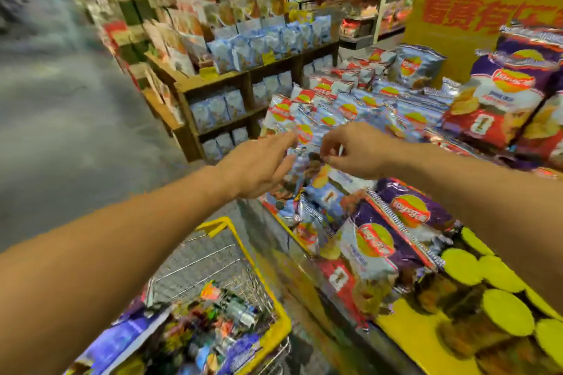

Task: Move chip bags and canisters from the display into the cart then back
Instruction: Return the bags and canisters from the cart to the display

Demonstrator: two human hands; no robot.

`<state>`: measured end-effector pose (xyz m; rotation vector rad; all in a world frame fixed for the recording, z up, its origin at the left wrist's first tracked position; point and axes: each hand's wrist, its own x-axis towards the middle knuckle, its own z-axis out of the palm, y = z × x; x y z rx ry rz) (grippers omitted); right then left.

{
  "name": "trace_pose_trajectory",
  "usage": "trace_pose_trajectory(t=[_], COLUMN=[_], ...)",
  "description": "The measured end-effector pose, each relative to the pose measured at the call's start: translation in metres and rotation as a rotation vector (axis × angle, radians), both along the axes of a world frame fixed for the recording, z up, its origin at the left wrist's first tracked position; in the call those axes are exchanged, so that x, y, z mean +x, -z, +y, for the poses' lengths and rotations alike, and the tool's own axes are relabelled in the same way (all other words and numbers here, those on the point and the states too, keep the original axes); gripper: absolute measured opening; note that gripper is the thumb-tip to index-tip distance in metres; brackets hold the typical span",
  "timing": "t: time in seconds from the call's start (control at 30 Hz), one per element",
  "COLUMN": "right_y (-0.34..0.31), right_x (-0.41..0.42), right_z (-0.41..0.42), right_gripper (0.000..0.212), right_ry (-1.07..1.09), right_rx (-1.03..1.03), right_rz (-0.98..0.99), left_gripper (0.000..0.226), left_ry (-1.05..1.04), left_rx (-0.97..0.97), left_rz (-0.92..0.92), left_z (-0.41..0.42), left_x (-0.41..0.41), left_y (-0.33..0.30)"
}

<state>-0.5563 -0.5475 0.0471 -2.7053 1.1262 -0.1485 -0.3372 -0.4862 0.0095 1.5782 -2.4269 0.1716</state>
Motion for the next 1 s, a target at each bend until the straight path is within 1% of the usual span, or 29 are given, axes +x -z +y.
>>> trace_pose_trajectory(t=[0.1,0.17,0.27,0.37,0.43,0.5,0.53,0.6,0.67,0.73,0.8,0.83,0.87,0.93,1.0], right_y=[0.014,0.022,0.034,0.048,0.059,0.079,0.088,0.11,0.131,0.154,0.179,0.192,0.202,0.228,0.255], right_x=[0.049,0.084,0.142,0.192,0.213,0.234,0.24,0.248,0.252,0.253,0.254,0.254,0.254,0.256,0.257], right_z=[0.023,0.04,0.072,0.105,0.122,0.137,0.142,0.149,0.153,0.154,0.148,0.145,0.144,0.138,0.133], right_gripper=[0.02,0.02,0.021,0.02,0.019,0.013,0.011,0.014,0.02,0.02,0.015,0.013,0.012,0.015,0.024], right_ry=[-0.075,-0.115,-0.193,-0.261,-0.291,-0.297,-0.291,-0.269,-0.246,-0.22,-0.201,-0.202,-0.204,-0.202,-0.195], right_rx=[0.059,0.072,0.076,0.115,0.168,0.226,0.256,0.308,0.354,0.391,0.426,0.442,0.455,0.485,0.511], right_rz=[0.063,0.094,0.129,0.157,0.215,0.268,0.289,0.336,0.376,0.399,0.416,0.424,0.429,0.457,0.484], left_gripper=[0.035,0.03,0.028,0.026,0.024,0.025,0.027,0.03,0.032,0.035,0.032,0.027,0.023,0.031,0.035], left_ry=[-0.063,-0.116,-0.219,-0.324,-0.38,-0.433,-0.468,-0.51,-0.53,-0.554,-0.586,-0.629,-0.692,-0.857,-0.88], left_rx=[0.075,0.116,0.159,0.22,0.276,0.342,0.401,0.567,0.807,1.01,1.173,1.249,1.334,1.307,1.209], left_rz=[0.009,0.042,0.045,0.066,0.065,0.069,0.068,0.093,0.157,0.25,0.281,0.343,0.348,0.461,0.468], left_z=[0.042,0.075,0.128,0.173,0.196,0.216,0.223,0.233,0.237,0.236,0.236,0.237,0.239,0.242,0.239], left_x=[0.041,0.071,0.121,0.164,0.183,0.201,0.204,0.206,0.2,0.187,0.171,0.164,0.159,0.153,0.149], left_y=[0.01,0.014,0.027,0.043,0.055,0.071,0.079,0.101,0.123,0.147,0.178,0.197,0.212,0.249,0.271])
